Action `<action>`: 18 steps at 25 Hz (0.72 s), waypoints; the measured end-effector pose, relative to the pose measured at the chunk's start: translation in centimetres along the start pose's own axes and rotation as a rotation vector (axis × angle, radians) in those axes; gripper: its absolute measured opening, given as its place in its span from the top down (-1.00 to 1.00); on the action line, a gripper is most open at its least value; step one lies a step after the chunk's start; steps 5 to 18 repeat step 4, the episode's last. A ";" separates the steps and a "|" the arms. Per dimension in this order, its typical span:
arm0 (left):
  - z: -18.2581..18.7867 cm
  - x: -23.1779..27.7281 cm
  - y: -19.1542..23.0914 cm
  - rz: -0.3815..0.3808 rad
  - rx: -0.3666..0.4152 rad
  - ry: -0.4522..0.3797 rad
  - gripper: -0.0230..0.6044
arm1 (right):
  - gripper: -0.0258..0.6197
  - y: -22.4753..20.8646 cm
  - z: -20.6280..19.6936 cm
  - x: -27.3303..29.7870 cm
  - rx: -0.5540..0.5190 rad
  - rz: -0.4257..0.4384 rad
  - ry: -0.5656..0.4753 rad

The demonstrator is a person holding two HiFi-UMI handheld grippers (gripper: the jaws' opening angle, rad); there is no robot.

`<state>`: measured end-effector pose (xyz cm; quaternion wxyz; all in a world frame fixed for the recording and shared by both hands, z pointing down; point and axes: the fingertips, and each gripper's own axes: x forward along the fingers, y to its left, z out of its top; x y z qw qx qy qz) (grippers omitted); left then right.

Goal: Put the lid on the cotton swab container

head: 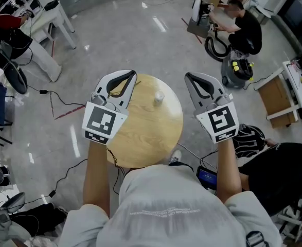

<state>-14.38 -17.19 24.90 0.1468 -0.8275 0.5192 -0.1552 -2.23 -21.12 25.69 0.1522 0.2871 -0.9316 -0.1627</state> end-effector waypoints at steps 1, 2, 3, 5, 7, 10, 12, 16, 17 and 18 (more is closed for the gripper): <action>-0.1 0.0 -0.1 -0.001 0.000 0.001 0.86 | 0.84 0.0 -0.1 0.0 -0.004 0.001 -0.002; -0.2 0.0 -0.1 -0.002 0.000 0.002 0.86 | 0.84 0.0 -0.1 0.0 -0.009 0.003 -0.004; -0.2 0.1 -0.2 -0.003 0.000 0.003 0.86 | 0.84 0.0 -0.1 0.0 -0.015 0.005 -0.007; -0.3 0.1 -0.3 -0.003 -0.001 0.004 0.86 | 0.84 0.0 -0.2 0.0 -0.020 0.006 -0.009; -0.3 0.1 -0.3 -0.003 -0.001 0.004 0.86 | 0.84 0.0 -0.2 0.0 -0.020 0.006 -0.009; -0.3 0.1 -0.3 -0.003 -0.001 0.004 0.86 | 0.84 0.0 -0.2 0.0 -0.020 0.006 -0.009; -0.3 0.1 -0.3 -0.003 -0.001 0.004 0.86 | 0.84 0.0 -0.2 0.0 -0.020 0.006 -0.009; -0.3 0.1 -0.3 -0.003 -0.001 0.004 0.86 | 0.84 0.0 -0.2 0.0 -0.020 0.006 -0.009; -0.3 0.1 -0.3 -0.003 -0.001 0.004 0.86 | 0.84 0.0 -0.2 0.0 -0.020 0.006 -0.009; -0.3 0.1 -0.3 -0.003 -0.001 0.004 0.86 | 0.84 0.0 -0.2 0.0 -0.020 0.006 -0.009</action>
